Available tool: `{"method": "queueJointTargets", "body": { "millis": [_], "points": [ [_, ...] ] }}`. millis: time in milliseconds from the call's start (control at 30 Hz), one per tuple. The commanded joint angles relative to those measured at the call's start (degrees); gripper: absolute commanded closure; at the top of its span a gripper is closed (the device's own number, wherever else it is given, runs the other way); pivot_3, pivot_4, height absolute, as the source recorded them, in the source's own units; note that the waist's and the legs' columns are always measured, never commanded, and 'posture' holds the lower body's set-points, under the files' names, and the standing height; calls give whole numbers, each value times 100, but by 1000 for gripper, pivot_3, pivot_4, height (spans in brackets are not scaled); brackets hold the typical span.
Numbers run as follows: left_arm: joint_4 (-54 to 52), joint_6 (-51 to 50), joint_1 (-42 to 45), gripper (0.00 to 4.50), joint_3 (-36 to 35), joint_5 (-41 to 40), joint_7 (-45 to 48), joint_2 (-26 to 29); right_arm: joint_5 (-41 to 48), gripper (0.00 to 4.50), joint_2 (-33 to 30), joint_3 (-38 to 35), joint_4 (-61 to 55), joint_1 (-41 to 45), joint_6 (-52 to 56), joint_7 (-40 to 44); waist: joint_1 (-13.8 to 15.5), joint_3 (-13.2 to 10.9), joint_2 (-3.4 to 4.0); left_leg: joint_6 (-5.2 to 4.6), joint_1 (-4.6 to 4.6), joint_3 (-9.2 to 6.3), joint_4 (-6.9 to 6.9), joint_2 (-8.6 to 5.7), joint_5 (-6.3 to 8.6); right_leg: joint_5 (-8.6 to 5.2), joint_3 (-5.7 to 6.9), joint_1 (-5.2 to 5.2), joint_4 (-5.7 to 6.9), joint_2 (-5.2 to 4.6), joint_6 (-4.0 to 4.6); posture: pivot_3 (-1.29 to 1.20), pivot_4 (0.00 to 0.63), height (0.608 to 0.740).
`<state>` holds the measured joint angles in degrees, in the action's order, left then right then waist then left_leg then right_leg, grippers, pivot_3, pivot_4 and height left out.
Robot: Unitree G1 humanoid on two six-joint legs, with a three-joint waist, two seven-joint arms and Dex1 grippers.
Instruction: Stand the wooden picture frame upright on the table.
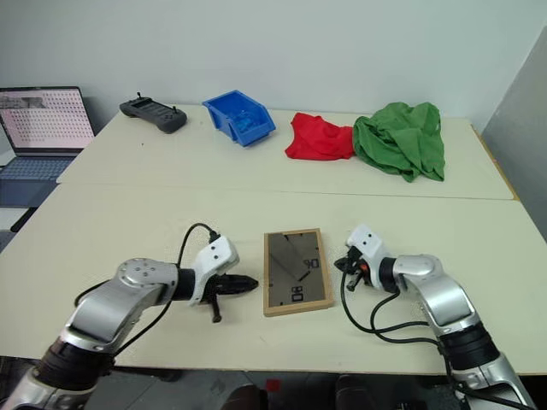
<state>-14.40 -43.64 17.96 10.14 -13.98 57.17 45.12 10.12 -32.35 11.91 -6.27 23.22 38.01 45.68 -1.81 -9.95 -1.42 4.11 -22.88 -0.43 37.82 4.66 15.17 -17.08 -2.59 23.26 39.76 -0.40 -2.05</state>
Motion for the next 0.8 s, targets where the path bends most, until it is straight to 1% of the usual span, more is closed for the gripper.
{"method": "queueJointTargets", "body": {
  "millis": [33, 100, 167, 233, 267, 333, 367, 400, 433, 500, 533, 633, 733, 800],
  "points": [
    [127, -1111, -76, 4000, -848, -1083, 317, 10, 15, 4500, -32, -204, -121, 65, -172, -60, -10, -2, -2, 0, 0, 1, 0, 0, 0, 0, 0, 0, 1, 0, 0, 0, 150, 740],
    [-52, -2094, -217, 3506, -1316, -2018, 579, -11, 105, 4500, 12, -200, -186, 75, -139, -37, -14, -3, -3, -1, -5, -1, 0, 2, 1, -1, 1, 4, 2, 2, 1, 0, 150, 740],
    [-97, -3057, -303, 3105, -1746, -2785, 614, -120, 112, 4500, 22, -109, -220, 40, -167, 19, -7, -3, -2, -2, -6, 0, -1, 2, 1, -3, 1, 5, 0, 2, 0, 0, 150, 740],
    [186, -3833, -277, 2527, -2133, -3175, 381, -370, 45, 4500, 57, -31, -184, 2, -242, -2, -6, -3, -3, -3, -7, -2, 0, 1, 2, -3, 2, 5, -1, 1, 0, 0, 150, 740],
    [365, -4143, -231, 2421, -2302, -3259, 233, -503, 24, 4500, 73, -10, -168, -7, -261, -11, -1, -3, -3, -3, -7, -2, 1, 1, 2, -3, 2, 4, 1, 1, 0, 0, 150, 740],
    [864, -4730, -85, 1990, -2667, -3450, -31, -768, -19, 4500, 77, 41, -151, -23, -309, -7, 3, -3, -4, -3, -4, -5, 4, 0, 2, -3, 5, 1, 4, 1, 0, 0, 150, 740],
    [1104, -4840, -61, 1825, -2757, -3590, -174, -832, -22, 4500, 70, 69, -167, -35, -313, 14, 4, -3, -3, -3, -4, -9, 5, 0, 1, -3, 7, 1, 4, 1, 0, 0, 150, 740],
    [1264, -4885, -60, 1563, -2794, -3738, -299, -859, -17, 4500, 66, 91, -187, -44, -311, 30, -2, -2, -4, -3, -3, -9, 7, -1, 1, -3, 7, 0, 10, 0, 0, 0, 150, 740],
    [1349, -4886, -88, 1420, -2792, -3797, -420, -892, -13, 4500, 63, 123, -214, -53, -312, 49, -3, -2, -4, -3, -3, -12, 6, -1, 1, -3, 8, 0, 9, 1, 0, 0, 150, 740],
    [1628, -4886, -50, 878, -2806, -3880, -770, -1051, -16, 4500, 84, 177, -214, -46, -322, 68, -11, -1, -2, -3, -1, -13, 5, -1, 1, -3, 6, 0, 9, 1, 0, 0, 150, 740],
    [1774, -4886, -19, 711, -2840, -3903, -944, -1163, -9, 4500, 117, 197, -204, -40, -313, 67, -14, 0, 0, -2, 1, -12, 4, 0, 1, -3, 6, 0, 10, 1, 0, 0, 150, 740],
    [1814, -4886, -51, 55, -2755, -3947, -1240, -1416, -27, 4500, 198, 241, -173, -30, -322, 22, -17, 2, 0, -2, 4, -13, 4, 1, 1, -3, 6, 0, 14, 3, 2, 0, 150, 740],
    [1873, -4886, -36, 15, -2696, -3958, -1537, -1679, -54, 4500, 286, 284, -110, -7, -338, -23, -2, 17, 18, -1, 5, -13, 4, -2, 1, -3, 5, -4, 13, -1, 2, 0, 150, 740],
    [1902, -4841, -32, 15, -2569, -3812, -1652, -1805, -103, 4500, 375, 360, -48, 40, -380, -59, 15, 31, 25, -1, 5, -12, 6, -5, 1, -3, 5, -7, 12, -4, 2, 0, 150, 740]
  ]
}}
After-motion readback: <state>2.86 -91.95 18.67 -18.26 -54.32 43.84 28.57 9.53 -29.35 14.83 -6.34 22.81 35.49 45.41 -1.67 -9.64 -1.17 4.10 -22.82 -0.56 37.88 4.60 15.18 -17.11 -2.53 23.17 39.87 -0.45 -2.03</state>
